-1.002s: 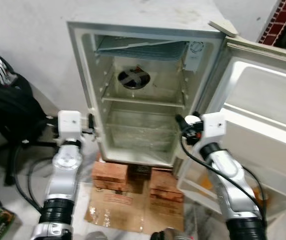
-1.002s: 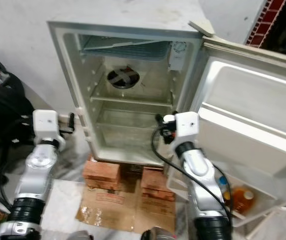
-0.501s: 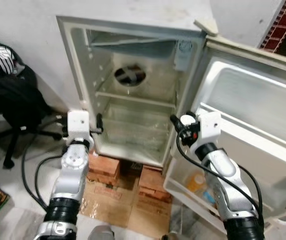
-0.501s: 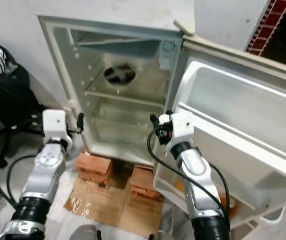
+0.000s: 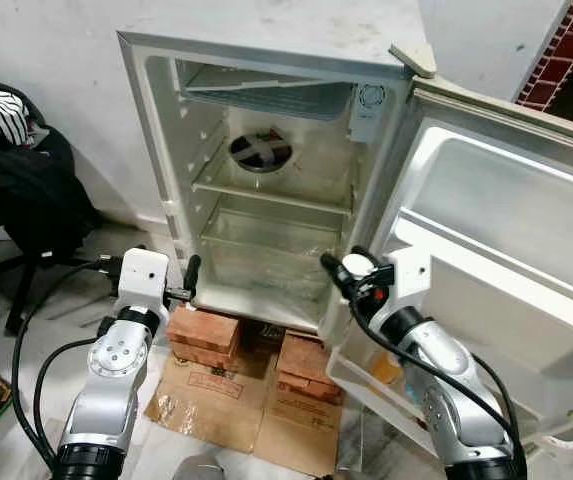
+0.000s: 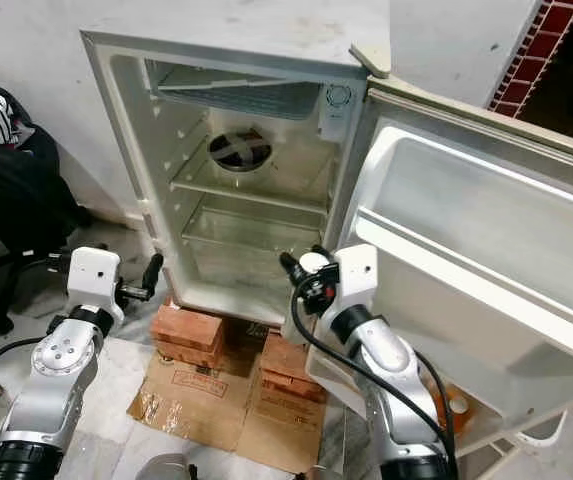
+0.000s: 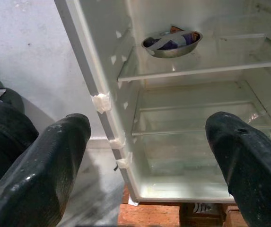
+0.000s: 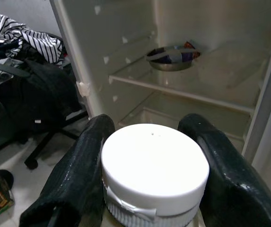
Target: Restocking fridge
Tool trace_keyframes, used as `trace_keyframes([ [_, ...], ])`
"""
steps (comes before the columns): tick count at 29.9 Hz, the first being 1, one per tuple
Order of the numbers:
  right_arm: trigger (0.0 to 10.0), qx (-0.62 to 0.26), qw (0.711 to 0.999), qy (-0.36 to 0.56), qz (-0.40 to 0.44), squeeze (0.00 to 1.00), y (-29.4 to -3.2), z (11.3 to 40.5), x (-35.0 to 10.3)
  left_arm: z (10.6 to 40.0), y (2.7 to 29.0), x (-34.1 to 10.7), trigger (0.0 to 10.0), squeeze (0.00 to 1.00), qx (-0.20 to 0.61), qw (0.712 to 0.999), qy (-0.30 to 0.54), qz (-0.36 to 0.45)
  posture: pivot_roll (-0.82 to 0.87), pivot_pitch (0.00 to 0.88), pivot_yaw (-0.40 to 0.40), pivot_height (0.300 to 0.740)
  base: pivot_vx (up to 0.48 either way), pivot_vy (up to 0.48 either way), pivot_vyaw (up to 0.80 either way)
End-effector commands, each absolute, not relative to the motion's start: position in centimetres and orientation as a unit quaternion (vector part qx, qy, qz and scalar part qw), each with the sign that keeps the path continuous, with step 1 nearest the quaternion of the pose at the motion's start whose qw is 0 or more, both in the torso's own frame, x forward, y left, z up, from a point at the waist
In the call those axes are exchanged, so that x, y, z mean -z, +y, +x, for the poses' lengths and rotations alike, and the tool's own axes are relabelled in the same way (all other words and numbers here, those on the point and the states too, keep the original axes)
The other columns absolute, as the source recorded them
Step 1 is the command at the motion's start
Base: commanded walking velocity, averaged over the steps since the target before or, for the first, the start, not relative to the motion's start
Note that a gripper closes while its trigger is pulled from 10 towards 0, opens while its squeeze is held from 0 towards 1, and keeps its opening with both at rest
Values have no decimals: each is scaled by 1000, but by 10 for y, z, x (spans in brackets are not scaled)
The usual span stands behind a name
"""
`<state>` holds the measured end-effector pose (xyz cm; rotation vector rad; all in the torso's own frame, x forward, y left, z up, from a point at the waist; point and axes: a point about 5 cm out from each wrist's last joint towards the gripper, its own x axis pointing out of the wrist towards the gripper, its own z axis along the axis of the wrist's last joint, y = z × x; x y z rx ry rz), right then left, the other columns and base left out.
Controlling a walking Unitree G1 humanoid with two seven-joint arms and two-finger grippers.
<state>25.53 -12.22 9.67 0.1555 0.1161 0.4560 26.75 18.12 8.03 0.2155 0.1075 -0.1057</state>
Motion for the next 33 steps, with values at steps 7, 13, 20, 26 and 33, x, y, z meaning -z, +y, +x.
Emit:
trace_keyframes([
  [7,10000,-255,963,55,71,0,-119,252,-100,257,178,-82,10000,0,98,987,75,101,91,0,-17,740,0,0,0],
  [13,10000,-268,959,70,65,0,-118,246,-95,252,175,-79,10000,0,124,984,86,95,86,0,-16,740,0,0,0],
  [20,10000,-250,963,76,67,0,-122,246,-93,251,164,-85,10000,0,148,984,86,50,85,0,-17,740,0,0,0],
  [26,10000,-246,964,76,62,0,-123,246,-94,247,160,-85,10000,0,174,980,96,29,83,0,-17,740,0,0,-745],
  [33,10000,-247,964,78,59,0,-124,245,-92,245,156,-84,10000,0,188,976,107,16,80,0,-19,740,-145,0,-800],
])
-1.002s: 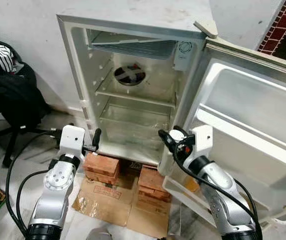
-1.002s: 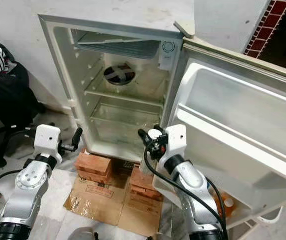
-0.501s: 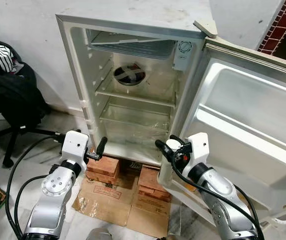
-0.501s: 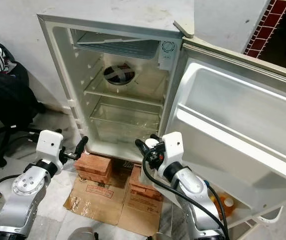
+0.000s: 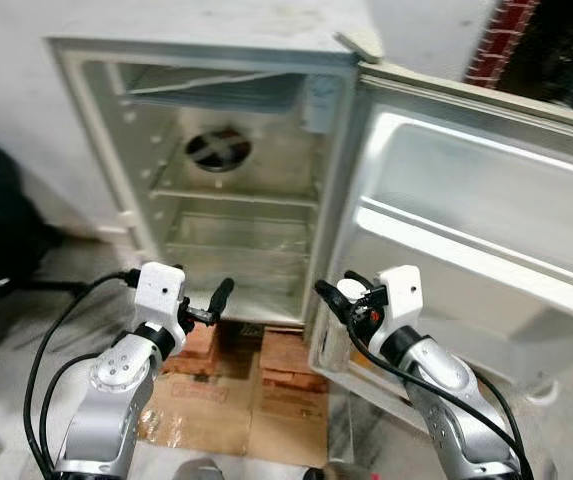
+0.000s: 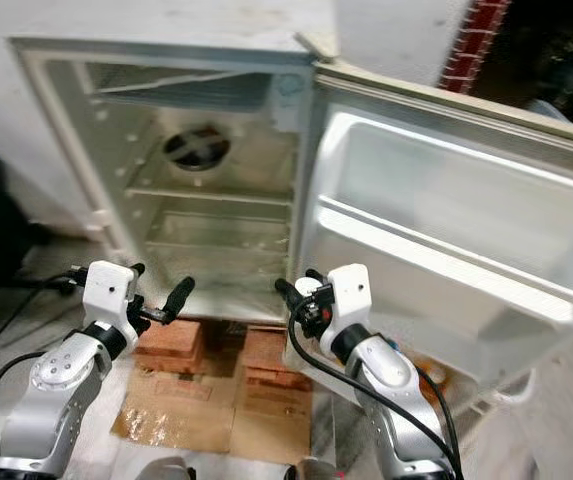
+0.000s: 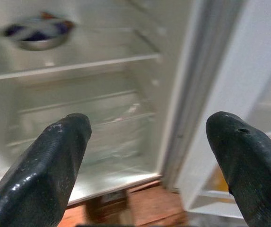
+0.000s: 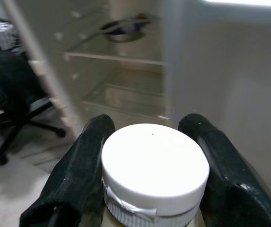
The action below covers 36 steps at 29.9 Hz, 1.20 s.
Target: Restocking fridge
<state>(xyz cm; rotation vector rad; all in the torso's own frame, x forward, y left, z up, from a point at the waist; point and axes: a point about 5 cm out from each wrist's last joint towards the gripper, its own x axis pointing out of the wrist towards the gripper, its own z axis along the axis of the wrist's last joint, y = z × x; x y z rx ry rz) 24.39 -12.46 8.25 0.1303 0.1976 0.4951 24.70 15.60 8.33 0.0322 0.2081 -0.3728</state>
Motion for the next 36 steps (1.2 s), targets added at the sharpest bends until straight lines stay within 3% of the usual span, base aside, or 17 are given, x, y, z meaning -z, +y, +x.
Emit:
trace_keyframes([
  [1,10000,-247,964,78,59,0,-124,245,-92,245,156,-84,10000,0,188,976,107,16,79,0,-19,740,-341,0,-650],
  [5,10000,-246,964,80,58,0,-125,245,-92,246,155,-84,10000,0,190,976,106,16,78,0,-20,740,-306,0,-250],
  [28,10000,-178,983,22,35,0,-128,263,-103,267,169,-91,10000,0,180,978,100,34,90,0,13,740,0,0,0],
  [36,10000,-174,984,12,25,0,-130,263,-103,268,162,-87,10000,0,185,977,99,38,82,0,7,740,0,0,0],
])
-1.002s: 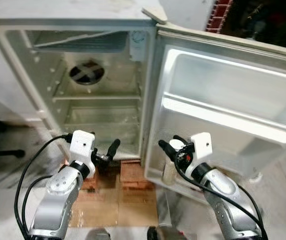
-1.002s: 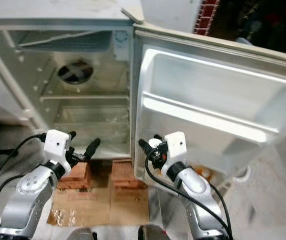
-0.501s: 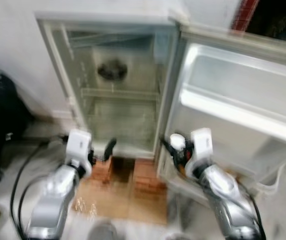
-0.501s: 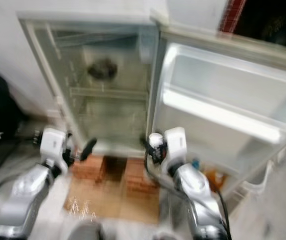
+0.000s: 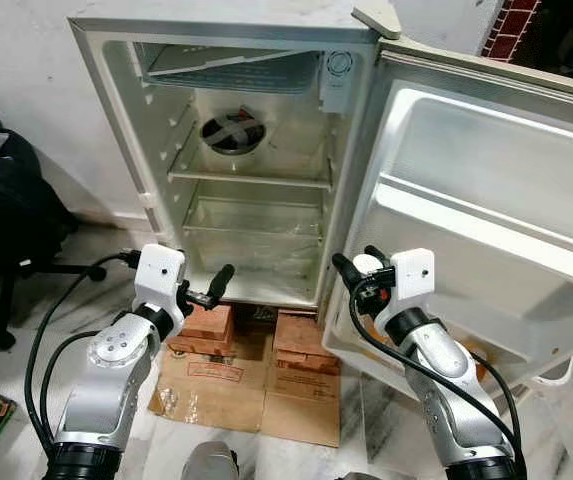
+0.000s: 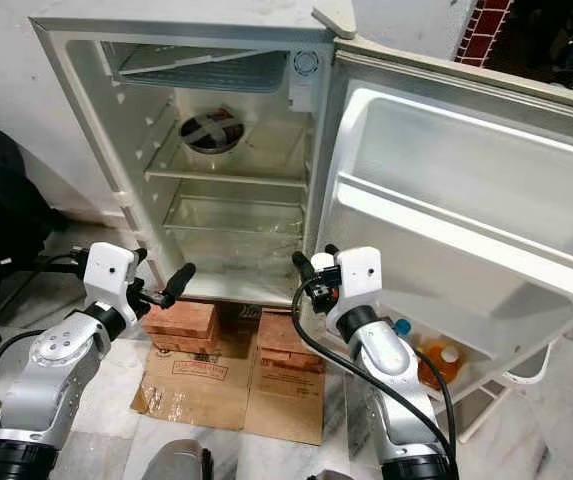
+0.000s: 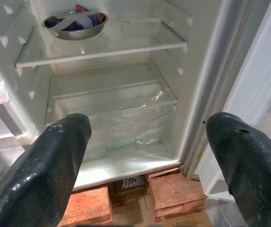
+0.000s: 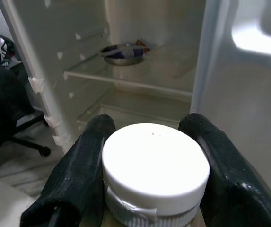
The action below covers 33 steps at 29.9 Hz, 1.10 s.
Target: Restocking fridge
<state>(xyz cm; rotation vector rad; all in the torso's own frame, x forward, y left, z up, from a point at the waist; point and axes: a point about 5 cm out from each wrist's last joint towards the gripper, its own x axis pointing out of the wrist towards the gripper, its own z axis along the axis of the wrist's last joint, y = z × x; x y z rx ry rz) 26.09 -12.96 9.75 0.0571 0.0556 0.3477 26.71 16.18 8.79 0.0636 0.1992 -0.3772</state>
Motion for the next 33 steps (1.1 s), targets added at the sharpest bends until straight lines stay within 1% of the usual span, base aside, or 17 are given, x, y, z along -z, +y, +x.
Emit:
trace_keyframes([
  [1,10000,-174,984,10,24,0,-131,264,-104,268,162,-87,10000,0,185,977,100,38,82,0,7,740,0,0,0],
  [5,10000,-174,984,8,19,0,-132,267,-105,269,161,-86,10000,0,182,978,99,38,81,0,2,731,0,0,0],
  [13,10000,-183,983,3,14,0,-131,268,-106,271,161,-86,10000,0,172,980,95,38,84,0,-8,686,0,0,0],
  [16,10000,-186,982,2,12,0,-130,268,-106,272,160,-86,10000,0,169,980,94,39,84,0,-9,666,0,0,0],
  [17,10000,-192,981,3,9,0,-129,268,-105,272,160,-85,10000,0,168,981,93,40,80,0,-7,651,0,0,0],
  [18,10000,-192,981,3,9,0,-129,268,-105,272,160,-85,10000,0,168,981,93,40,80,0,-7,651,0,0,0],
  [23,10000,-207,978,3,5,0,-128,267,-106,273,160,-84,10000,0,159,982,92,42,75,0,-8,612,0,0,0],
  [33,10000,-215,977,-3,-7,0,-126,271,-109,278,164,-82,10000,0,124,987,94,43,67,0,-4,612,0,0,0],
])
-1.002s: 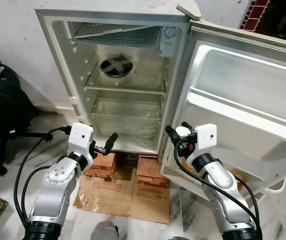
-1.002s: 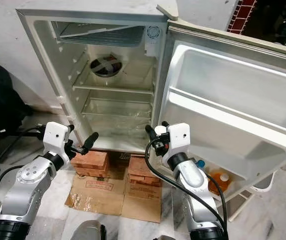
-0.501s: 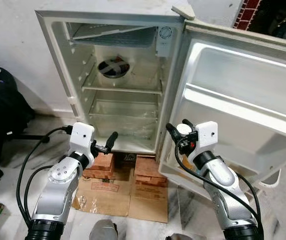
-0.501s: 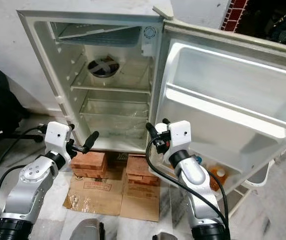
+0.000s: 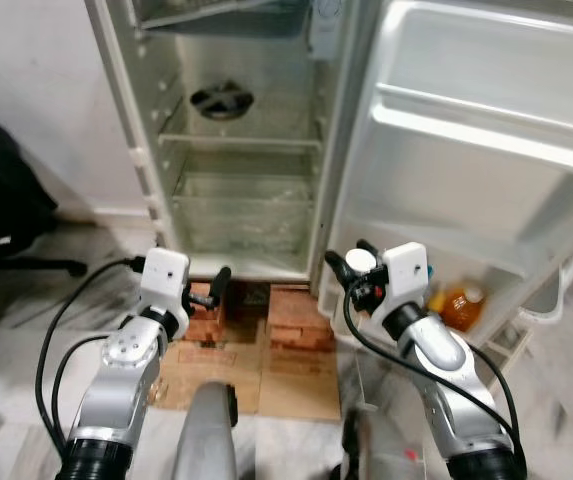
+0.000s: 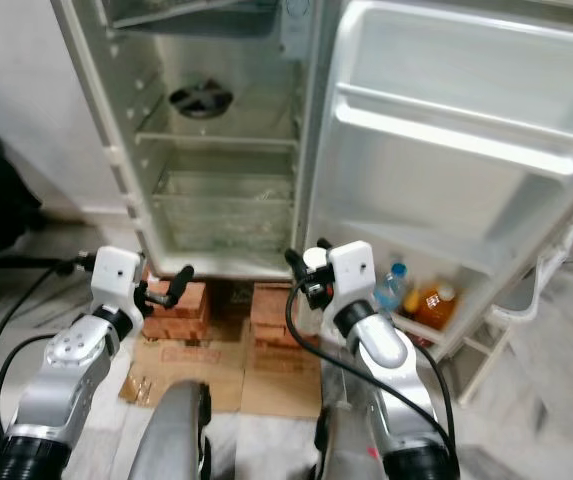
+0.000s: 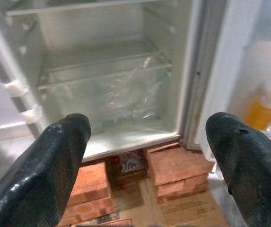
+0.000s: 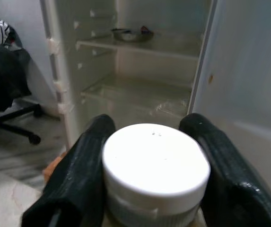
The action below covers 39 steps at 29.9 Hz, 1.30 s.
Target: Restocking fridge
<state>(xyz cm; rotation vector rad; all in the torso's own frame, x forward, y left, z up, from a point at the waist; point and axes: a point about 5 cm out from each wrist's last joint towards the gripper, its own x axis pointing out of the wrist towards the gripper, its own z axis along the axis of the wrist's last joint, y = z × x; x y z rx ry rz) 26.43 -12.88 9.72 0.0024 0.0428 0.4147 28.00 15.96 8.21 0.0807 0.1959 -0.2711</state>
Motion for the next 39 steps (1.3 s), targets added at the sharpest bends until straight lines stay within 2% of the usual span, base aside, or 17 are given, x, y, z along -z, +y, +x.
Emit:
trace_keyframes([
  [1,10000,-214,977,-4,-8,0,-126,272,-109,279,164,-82,10000,0,122,987,93,45,67,0,-3,612,0,0,0],
  [12,10000,-227,974,-3,-13,0,-120,272,-108,287,172,-84,10000,0,86,991,89,46,74,0,-6,612,0,0,0],
  [20,10000,-296,955,0,-21,0,-105,263,-106,289,176,-81,10000,0,71,992,93,46,75,0,-10,612,347,0,0],
  [32,10000,-334,942,-4,-33,0,-99,259,-106,291,174,-80,10000,0,66,993,91,44,72,0,-12,612,381,0,0],
  [39,10000,-367,930,5,-34,0,-92,250,-101,292,172,-79,10000,0,61,993,93,46,70,0,-12,612,131,270,0],
])
